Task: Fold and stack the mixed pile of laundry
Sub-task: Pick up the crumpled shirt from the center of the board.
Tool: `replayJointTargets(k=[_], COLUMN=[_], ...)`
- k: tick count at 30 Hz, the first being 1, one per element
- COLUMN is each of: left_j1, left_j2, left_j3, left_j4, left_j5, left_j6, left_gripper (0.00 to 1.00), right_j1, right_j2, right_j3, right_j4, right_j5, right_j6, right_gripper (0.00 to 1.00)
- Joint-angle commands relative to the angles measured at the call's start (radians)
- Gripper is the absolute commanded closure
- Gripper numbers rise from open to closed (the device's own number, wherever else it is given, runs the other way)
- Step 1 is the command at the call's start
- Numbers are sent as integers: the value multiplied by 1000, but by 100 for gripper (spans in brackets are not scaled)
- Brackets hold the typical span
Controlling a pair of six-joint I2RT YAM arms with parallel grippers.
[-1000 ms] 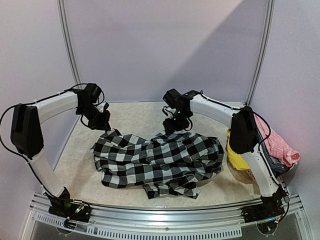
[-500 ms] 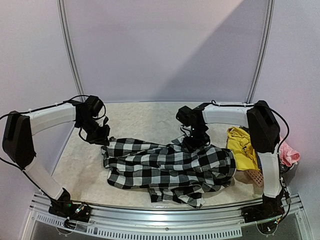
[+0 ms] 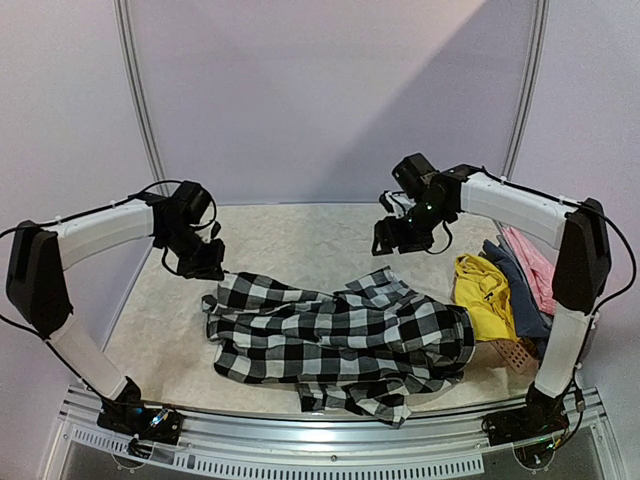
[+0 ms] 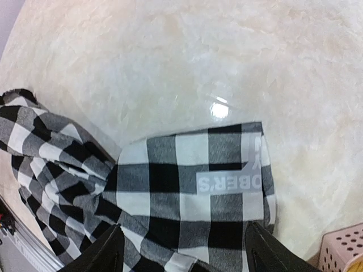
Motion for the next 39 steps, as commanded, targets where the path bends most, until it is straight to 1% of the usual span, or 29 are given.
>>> replayJointTargets(k=[1,5,8,10,17,20,29,32,39], left_j1=[-3,6,18,29,52,59,66,66,72], left_j2=[102,190,231,251,292,304,328,327,323], left_j3=[151,274,319,339,353,353,352,349,331], left_j4=[0,-31,-43,-50,-60,-63,-62,-62,-49], left_j5=[-13,-3,13,23,55,60,83,84,86], left_j6=[40,72,89,98,128,140,156,157,157], left_gripper=[100,100,100,100,100,100,100,100,100], right_j1=[-38,-47,-50,-52,-72,-77,-76,-77,-66], right_j2=[132,226,280,305,354,377,493,521,533], right_j3=[84,155,181,192,202,219,351,384,361], right_j4=[16,-3,-11,-25,-55,-55,-95,-129,-154], right_j5=[-74,-87,-83,-54,45,52,72,91,99], right_j6=[81,89,98,110,113,109,106,97,80], right_gripper=[25,25,25,25,26,26,30,35,58])
